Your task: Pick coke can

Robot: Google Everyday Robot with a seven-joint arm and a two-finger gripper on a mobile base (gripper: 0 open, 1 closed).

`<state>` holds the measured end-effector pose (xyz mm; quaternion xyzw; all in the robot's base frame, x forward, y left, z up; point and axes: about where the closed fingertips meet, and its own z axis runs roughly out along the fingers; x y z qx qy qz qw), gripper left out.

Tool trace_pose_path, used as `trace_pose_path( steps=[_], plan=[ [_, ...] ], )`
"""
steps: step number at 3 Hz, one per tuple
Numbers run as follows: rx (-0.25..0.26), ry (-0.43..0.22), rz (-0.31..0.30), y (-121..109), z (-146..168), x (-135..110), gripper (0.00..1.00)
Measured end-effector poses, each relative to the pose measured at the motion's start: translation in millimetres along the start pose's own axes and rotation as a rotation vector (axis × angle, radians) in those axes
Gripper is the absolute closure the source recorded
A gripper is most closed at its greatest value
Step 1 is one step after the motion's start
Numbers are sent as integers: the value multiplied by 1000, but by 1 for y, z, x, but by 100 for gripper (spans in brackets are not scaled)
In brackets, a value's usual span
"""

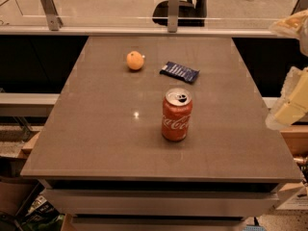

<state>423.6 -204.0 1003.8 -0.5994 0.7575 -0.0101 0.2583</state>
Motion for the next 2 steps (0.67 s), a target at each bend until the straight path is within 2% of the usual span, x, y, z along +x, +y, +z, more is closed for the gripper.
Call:
trace_pose_path(
  steps=[2],
  plan=[
    [-33, -177, 23, 17, 2, -2, 0]
  ],
)
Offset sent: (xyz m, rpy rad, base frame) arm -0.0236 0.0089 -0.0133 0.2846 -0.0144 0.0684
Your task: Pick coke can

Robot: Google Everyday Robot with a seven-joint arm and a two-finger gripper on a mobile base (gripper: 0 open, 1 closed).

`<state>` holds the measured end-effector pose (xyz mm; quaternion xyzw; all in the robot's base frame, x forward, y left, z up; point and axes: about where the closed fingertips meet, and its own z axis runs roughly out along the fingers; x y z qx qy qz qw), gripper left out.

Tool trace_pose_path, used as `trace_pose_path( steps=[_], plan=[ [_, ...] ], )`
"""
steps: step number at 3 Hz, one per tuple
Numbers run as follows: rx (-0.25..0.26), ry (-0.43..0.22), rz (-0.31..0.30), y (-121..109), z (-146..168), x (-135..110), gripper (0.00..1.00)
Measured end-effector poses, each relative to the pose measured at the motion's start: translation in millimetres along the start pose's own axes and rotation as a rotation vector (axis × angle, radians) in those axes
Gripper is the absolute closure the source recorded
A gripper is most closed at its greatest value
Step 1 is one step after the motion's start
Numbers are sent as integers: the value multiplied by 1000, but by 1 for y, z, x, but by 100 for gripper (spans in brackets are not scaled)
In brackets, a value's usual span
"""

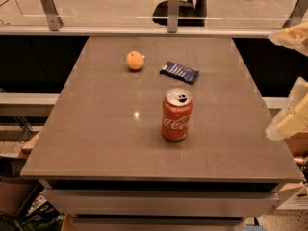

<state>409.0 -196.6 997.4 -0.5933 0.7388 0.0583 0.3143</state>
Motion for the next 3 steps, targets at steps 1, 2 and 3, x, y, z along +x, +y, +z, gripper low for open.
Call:
trace_pose_path(
  steps=[1, 2, 3],
  plan=[
    [0, -83, 28, 9, 7, 1, 0],
    [6, -146, 70, 15, 16, 3, 0],
    [8, -212, 114, 17, 33, 2, 0]
  ],
)
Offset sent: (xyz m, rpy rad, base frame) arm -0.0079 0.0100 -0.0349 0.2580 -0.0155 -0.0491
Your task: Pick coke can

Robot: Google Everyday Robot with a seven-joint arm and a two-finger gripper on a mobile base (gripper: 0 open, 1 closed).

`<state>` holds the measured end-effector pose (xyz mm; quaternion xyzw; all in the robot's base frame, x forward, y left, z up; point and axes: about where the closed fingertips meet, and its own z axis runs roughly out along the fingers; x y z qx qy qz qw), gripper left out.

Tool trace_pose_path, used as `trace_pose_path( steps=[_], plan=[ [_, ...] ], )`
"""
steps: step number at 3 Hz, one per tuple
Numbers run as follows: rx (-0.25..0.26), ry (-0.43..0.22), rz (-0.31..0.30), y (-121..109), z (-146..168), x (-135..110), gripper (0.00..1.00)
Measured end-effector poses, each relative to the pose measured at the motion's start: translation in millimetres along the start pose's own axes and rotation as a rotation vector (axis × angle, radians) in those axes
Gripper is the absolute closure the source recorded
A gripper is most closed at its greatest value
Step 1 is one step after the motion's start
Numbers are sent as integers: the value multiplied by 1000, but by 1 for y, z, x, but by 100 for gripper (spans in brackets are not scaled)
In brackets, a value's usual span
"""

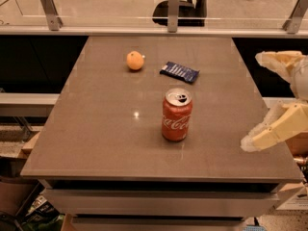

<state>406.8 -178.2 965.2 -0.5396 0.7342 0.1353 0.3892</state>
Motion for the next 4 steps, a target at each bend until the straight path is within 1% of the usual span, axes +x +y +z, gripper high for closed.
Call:
trace_pose_path(
  steps=[2, 3, 4],
  plan=[
    [22, -136, 75, -6, 29, 0, 0],
    [20, -131, 83, 1, 34, -1, 0],
    [19, -146, 94, 15, 44, -1, 0]
  ],
)
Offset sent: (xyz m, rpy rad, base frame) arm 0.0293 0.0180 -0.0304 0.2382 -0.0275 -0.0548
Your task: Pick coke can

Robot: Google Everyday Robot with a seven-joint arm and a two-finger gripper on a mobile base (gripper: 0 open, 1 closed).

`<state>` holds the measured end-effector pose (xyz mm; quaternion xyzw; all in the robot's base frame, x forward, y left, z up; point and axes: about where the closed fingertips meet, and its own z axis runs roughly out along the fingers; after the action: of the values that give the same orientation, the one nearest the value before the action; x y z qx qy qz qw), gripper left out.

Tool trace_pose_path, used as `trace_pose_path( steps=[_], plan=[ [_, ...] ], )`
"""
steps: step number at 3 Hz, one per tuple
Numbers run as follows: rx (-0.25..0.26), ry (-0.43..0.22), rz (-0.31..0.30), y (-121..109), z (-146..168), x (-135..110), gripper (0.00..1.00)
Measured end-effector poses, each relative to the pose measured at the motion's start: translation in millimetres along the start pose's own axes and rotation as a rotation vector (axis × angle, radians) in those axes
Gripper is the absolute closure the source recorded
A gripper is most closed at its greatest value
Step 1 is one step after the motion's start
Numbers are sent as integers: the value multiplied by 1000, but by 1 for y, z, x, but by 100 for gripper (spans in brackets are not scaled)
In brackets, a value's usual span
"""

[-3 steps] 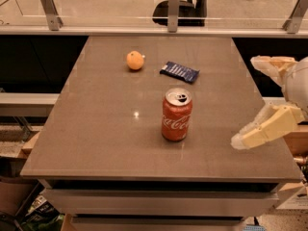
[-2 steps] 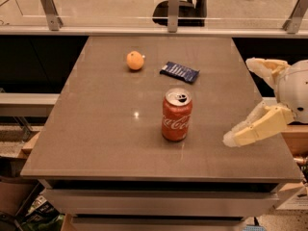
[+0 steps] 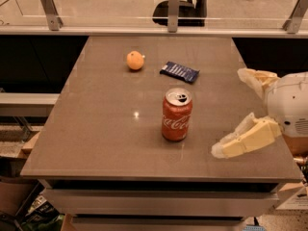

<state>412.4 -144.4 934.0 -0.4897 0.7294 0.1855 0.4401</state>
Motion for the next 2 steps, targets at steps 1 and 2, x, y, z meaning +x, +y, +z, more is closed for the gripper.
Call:
trace_pose_path(
  steps=[1, 2],
  plan=[
    [1, -32, 5, 11, 17, 5, 0],
    [4, -96, 1, 13, 40, 7, 0]
  ],
)
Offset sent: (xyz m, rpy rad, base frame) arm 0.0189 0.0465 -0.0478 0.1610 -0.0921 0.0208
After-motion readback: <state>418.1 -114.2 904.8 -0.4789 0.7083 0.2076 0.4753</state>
